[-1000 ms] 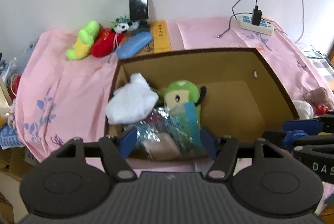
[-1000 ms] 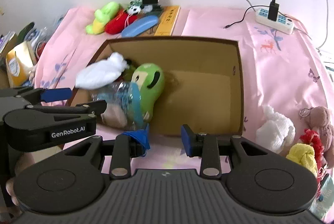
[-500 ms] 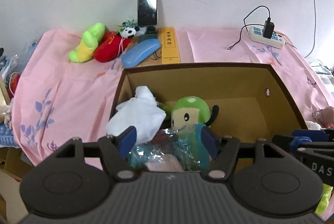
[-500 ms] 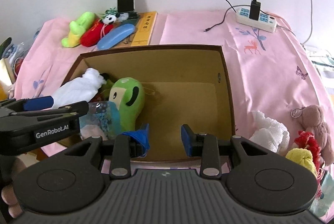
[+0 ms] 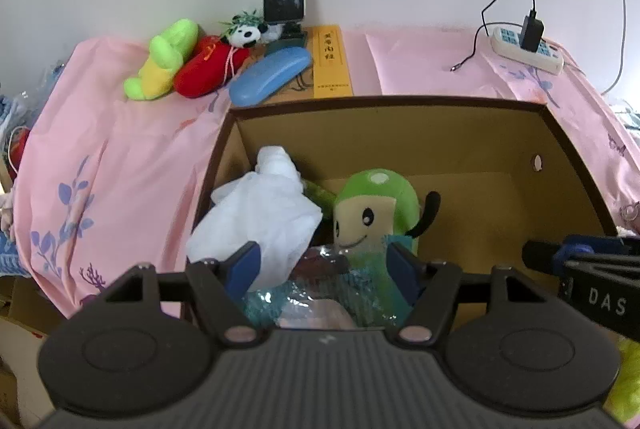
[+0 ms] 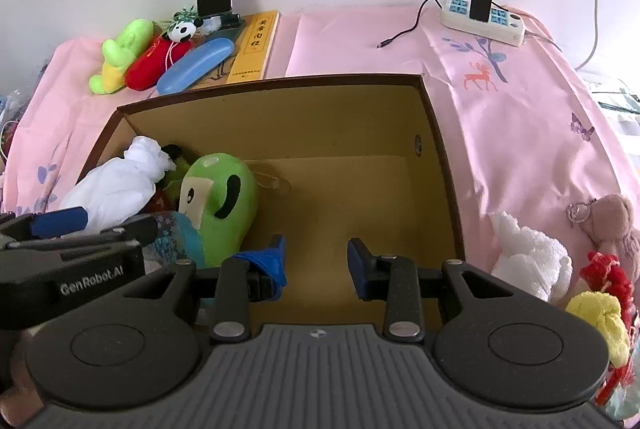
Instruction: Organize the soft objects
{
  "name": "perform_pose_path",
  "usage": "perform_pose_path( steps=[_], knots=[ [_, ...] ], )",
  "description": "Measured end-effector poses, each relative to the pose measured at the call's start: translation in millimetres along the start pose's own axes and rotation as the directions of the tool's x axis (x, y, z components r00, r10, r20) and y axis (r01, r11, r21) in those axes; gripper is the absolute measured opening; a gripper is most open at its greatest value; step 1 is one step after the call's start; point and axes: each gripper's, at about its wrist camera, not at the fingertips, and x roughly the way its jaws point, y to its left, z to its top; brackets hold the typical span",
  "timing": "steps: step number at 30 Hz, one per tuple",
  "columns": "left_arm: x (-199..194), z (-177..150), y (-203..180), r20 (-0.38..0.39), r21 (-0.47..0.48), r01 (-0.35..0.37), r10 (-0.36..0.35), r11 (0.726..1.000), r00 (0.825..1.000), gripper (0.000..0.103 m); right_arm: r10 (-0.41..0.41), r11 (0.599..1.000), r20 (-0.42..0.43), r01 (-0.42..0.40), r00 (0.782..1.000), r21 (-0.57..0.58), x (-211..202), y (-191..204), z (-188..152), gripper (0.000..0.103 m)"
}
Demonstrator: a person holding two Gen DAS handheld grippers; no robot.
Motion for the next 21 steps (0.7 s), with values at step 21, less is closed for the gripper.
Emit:
perform_pose_path(
  steps=[21],
  knots=[
    [4.5,0.0,-0.5,0.015,-0.001,0.01,-0.01,1.0,1.0,0.069,-0.013,1.0,0.027,0.013,1.0,-0.001,7.0,5.2,-1.8,0.017]
  ],
)
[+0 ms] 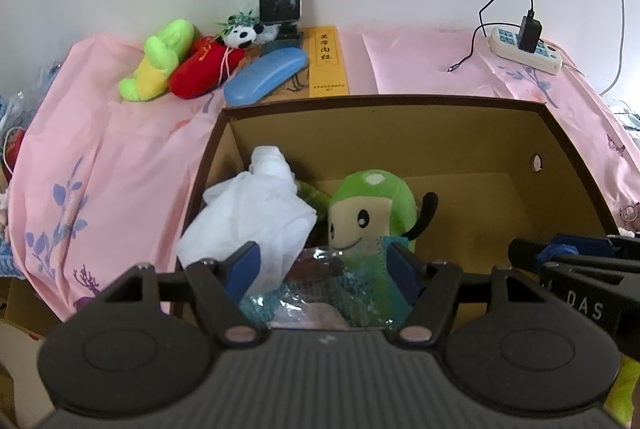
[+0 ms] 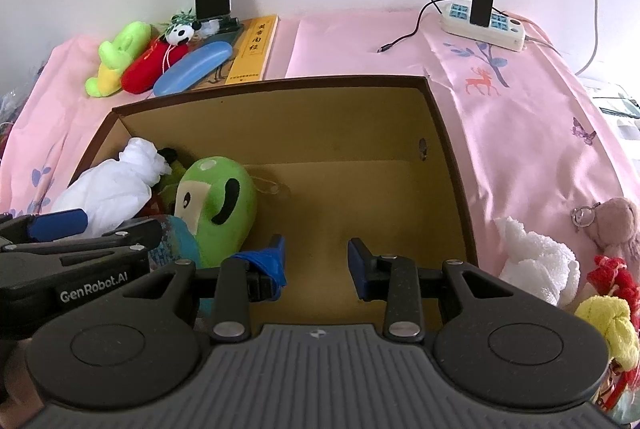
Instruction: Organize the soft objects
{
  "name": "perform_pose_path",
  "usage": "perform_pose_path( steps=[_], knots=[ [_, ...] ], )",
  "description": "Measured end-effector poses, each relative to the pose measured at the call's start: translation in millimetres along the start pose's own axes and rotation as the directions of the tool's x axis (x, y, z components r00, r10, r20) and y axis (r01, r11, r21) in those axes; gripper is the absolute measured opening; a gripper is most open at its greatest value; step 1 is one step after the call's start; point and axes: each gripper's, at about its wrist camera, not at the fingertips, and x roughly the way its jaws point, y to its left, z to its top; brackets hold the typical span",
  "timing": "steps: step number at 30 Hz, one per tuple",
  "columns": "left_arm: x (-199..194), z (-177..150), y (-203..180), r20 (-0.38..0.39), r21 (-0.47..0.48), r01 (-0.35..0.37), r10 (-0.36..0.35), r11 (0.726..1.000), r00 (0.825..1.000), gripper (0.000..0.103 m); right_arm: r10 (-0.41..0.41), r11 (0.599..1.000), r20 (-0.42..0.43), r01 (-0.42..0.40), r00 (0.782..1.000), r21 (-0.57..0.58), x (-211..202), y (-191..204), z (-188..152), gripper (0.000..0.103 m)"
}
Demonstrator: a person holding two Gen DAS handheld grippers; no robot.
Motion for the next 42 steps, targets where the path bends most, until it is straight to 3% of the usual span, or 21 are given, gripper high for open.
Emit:
perform_pose_path(
  steps=[12,27,42],
  knots=[
    [-2,-1,1,0.013,-0.023,0.033,-0.032,0.999,0.999,0.069,0.003,1.0,0.031,-0.003,1.0,-0.008,-3,3,-2,0.018],
    [1,-2,0,0.013,-0.013,0.019,-0.019,1.0,1.0,0.069,0.0,1.0,0.041,-0.001,0.999,0.006,-5,1,-3,0.018],
    [-23,4,-1,0.048,-0.008,0.013,-0.013,1.0,0.999,0.067,-0.002,1.0,0.097,0.003,0.995,-0.011,-23,3,-2,0.018]
  ],
)
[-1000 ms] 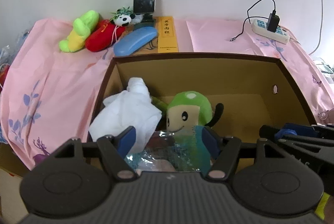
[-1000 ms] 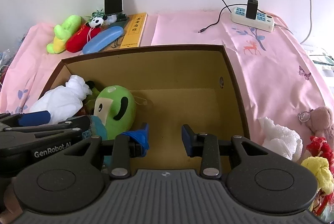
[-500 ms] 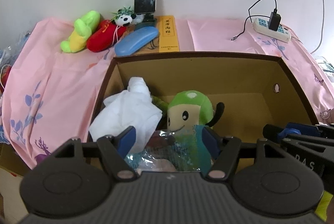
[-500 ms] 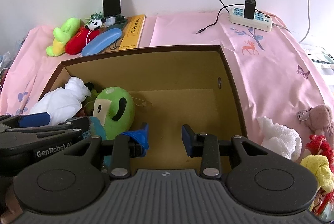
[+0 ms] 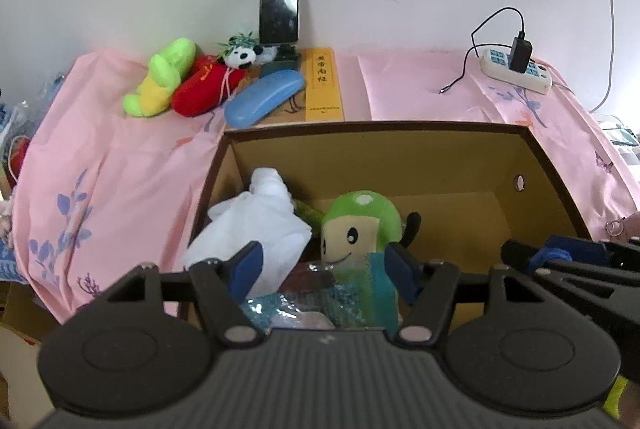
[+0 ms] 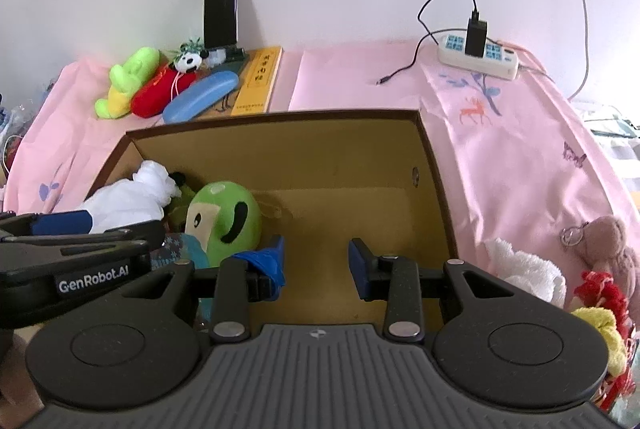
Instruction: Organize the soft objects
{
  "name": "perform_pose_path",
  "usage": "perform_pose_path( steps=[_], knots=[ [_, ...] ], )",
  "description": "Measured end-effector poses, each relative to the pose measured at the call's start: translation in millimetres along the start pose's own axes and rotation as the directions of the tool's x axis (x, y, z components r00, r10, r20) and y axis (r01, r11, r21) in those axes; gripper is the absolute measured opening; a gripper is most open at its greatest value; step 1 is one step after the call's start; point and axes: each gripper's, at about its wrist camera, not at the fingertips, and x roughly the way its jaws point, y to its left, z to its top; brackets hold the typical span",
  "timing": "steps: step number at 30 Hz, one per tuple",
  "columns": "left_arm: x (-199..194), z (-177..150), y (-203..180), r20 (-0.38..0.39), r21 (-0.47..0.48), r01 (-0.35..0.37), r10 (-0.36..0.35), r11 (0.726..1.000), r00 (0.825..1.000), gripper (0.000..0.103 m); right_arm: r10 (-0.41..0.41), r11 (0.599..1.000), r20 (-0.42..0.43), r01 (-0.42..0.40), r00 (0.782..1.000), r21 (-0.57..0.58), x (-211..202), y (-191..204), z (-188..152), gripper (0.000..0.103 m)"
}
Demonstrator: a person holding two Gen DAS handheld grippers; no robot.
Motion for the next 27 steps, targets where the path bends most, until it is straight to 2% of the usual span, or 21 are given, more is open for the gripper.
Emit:
perform_pose_path(
  steps=[8,27],
  knots=[
    [-11,-2,5,-0.017,-0.048,-0.002,0.001,0.999,1.0,0.068,-0.006,1.0,0.038,0.006,0.999,0.004,-12,-2,1,0.019],
    [-29,-19,0,0.008,-0.034,-0.054,0.055,0.998,0.998,0.068,0.015,1.0,0.034,-0.015,0.999,0.015,-25,4,-16,0.019]
  ],
)
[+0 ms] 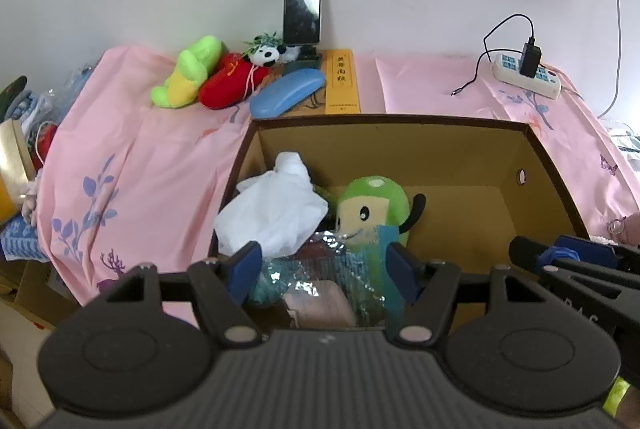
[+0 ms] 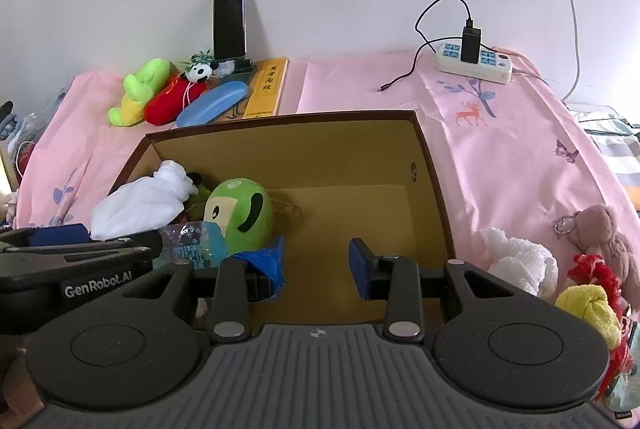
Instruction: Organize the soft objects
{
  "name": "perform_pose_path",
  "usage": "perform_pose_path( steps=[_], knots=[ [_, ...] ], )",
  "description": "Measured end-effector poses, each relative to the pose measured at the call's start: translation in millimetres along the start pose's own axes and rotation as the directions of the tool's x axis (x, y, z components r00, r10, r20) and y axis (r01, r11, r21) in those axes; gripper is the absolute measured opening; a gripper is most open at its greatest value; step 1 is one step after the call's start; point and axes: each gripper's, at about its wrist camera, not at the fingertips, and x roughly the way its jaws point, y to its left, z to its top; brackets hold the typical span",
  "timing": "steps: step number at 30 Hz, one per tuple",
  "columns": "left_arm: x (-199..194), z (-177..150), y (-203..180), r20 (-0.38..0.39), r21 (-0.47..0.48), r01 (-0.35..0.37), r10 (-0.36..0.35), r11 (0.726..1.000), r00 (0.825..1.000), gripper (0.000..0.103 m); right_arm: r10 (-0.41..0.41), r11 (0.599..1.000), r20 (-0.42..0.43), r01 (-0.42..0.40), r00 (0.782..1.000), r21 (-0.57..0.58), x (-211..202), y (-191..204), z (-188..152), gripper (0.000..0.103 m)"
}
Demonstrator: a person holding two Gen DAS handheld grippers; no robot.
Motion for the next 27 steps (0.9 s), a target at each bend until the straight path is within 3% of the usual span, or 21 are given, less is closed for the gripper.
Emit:
perform_pose_path(
  steps=[27],
  knots=[
    [23,0,0,0.017,0.026,-0.037,0.036,0.999,0.999,0.072,-0.046,0.999,-0.014,0.046,0.999,-0.011,19,3,4,0.019]
  ],
)
